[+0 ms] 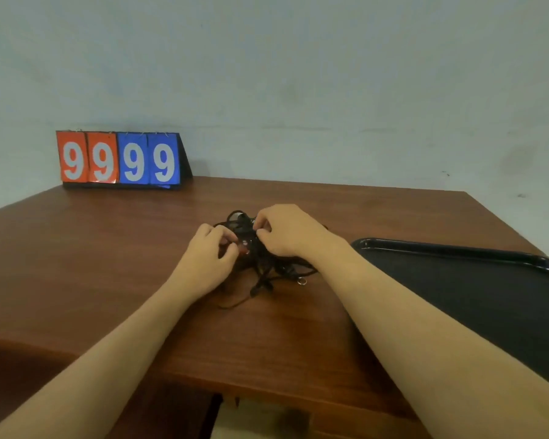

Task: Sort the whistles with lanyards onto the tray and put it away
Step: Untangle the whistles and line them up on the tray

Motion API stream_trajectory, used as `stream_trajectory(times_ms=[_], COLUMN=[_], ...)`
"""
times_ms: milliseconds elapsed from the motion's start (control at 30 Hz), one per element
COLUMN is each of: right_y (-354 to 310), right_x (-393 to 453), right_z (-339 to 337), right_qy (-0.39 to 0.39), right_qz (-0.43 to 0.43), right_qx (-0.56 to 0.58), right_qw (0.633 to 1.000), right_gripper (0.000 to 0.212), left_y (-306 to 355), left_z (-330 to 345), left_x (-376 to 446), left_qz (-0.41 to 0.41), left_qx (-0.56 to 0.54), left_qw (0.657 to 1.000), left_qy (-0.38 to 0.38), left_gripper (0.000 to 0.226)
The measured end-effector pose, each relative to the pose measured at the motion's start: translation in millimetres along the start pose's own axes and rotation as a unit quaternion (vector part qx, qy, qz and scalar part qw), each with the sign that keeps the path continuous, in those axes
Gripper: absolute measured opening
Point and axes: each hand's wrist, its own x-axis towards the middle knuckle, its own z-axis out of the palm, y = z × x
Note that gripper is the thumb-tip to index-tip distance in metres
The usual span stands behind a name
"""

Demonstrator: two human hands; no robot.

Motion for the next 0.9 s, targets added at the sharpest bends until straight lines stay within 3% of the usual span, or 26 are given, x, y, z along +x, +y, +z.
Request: stream_trajectory(times_ms=[167, 367, 533, 900], right_y=[-16.2, -16.8, -9.0, -8.5], right_x=[23.1, 20.2, 17.9, 17.6], right_z=[27.3, 37.8, 37.1, 35.6], right_qy=[-0.01, -0.012, -0.05, -0.056], right_qz=[-0.012, -0.02, 0.007, 0.056], right_qx=[-0.027, -0.142, -0.137, -0.131], right_qw=[1.0, 0.99, 0.989, 0.988], right_gripper=[0.033, 0.035, 0.047, 0.045], left_y=[-4.2, -6.6, -5.5, -1.1], left_z=[-1.1, -2.7, -3.5, -7.4], left_x=[6.0, 8.1, 6.0, 3.5], left_qz=[-0.005, 0.004, 0.01, -0.012], left_qx=[-0.007, 0.0, 0.004, -0.017], left_qw=[1.0, 1.0, 1.0, 1.0], left_qy=[0.026, -0.008, -0.024, -0.022], left_gripper=[0.014, 0.018, 0.021, 0.03])
